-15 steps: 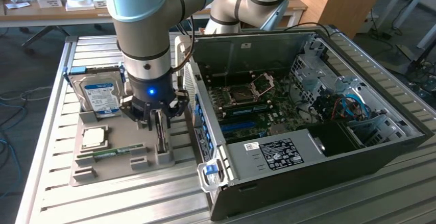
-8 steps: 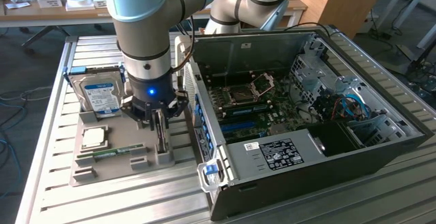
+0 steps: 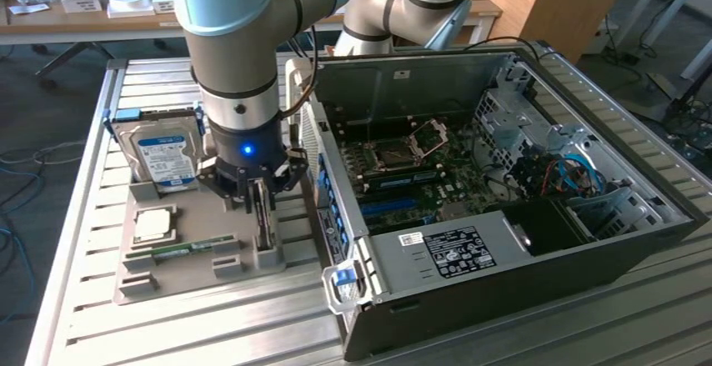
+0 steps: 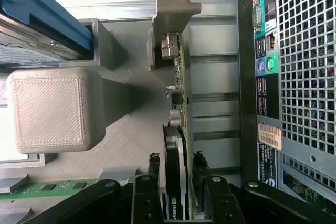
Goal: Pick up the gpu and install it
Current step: 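Pick up the gpu and move the gpu toward the slot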
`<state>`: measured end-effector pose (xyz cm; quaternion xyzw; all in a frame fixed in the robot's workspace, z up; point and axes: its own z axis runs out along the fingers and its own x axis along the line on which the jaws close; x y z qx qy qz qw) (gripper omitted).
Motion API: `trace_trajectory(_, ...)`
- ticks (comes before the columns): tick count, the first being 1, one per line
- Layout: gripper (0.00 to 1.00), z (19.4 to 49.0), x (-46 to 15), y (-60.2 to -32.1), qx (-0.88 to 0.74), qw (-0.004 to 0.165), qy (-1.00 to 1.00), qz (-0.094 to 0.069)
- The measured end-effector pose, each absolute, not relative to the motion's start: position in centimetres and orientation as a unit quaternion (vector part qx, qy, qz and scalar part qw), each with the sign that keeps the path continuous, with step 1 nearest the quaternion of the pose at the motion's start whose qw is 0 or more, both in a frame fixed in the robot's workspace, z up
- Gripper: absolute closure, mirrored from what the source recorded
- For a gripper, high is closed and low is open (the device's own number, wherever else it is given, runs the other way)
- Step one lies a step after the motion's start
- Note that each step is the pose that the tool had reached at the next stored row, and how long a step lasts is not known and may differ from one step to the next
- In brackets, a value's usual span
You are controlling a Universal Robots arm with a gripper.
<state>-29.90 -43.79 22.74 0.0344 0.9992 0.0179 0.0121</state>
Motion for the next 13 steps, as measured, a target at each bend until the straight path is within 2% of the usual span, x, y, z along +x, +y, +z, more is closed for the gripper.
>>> trace_trajectory(4, 0.73, 22.75, -29.90, -43.79, 0.034, 0.012, 0.999, 0.018)
trace_trajectory(13, 0.73, 22.75, -29.90, -43.79, 0.034, 0.012, 0.999, 0.018)
